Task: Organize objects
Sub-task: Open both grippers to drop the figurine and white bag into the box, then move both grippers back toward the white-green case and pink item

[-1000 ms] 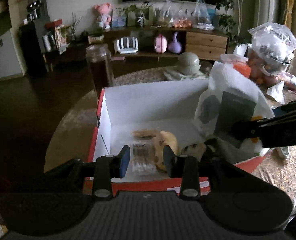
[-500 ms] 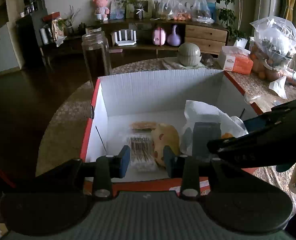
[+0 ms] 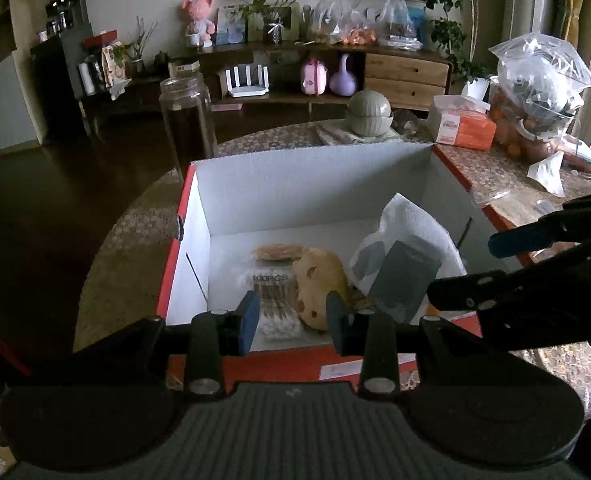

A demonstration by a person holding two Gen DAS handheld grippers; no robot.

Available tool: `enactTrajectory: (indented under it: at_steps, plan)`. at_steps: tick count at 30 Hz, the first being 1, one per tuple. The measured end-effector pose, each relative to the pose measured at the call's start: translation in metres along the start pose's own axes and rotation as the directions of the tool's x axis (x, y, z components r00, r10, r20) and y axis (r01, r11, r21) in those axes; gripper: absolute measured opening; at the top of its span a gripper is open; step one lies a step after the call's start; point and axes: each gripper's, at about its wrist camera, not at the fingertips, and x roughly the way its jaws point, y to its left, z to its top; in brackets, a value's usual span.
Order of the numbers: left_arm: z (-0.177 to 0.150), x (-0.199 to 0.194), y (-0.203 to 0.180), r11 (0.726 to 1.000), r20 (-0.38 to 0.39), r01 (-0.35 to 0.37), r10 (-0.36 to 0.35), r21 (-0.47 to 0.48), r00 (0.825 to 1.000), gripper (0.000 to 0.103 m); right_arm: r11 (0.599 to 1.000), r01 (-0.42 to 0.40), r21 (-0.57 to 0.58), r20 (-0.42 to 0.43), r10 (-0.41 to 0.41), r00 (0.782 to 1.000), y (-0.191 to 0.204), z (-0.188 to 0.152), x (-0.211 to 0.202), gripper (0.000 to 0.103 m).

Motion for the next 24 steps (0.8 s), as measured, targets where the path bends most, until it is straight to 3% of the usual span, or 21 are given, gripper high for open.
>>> enactTrajectory:
  at_steps: [12,14,18,24]
  plan:
    - [-0.002,-0.025,-0.018,1.000,0.004,0.029,-0.029,-0.003,1.000,0.036,0.998,-0.058,0.001,0.057,0.058,0.997,-0.019,-0.029,-0.048,0.073]
    - [-0.003,-0.030,-0.022,0.999,0.005,0.036,-0.036,0.001,0.999,0.041,0.998,-0.060,0.004,0.064,0.059,0.996,-0.022,-0.033,-0.054,0.074]
    - [-0.006,-0.040,-0.030,0.999,0.026,0.055,-0.055,0.001,0.998,0.065,0.997,-0.074,0.018,0.084,0.072,0.994,-0.031,-0.042,-0.066,0.075]
    - [-0.006,-0.051,-0.048,0.996,0.019,0.086,-0.086,0.005,0.996,0.066,0.994,-0.106,0.036,0.102,0.102,0.990,-0.045,-0.056,-0.080,0.079]
